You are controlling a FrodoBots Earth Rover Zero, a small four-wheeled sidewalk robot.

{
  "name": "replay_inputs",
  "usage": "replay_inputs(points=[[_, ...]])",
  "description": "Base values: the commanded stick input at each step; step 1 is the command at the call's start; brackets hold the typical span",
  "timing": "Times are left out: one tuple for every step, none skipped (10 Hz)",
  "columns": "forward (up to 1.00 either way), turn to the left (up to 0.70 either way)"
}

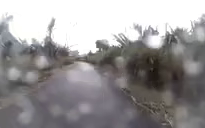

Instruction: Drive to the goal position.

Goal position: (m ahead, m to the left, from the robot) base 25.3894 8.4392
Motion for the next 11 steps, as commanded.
replay_inputs(points=[[1.0,0.17],[1.0,0.3],[1.0,0.4],[1.0,0.4],[1.0,0.4],[1.0,0.0],[1.0,0.0],[1.0,0.0],[1.0,0.0],[1.0,0.0],[1.0,0.0]])
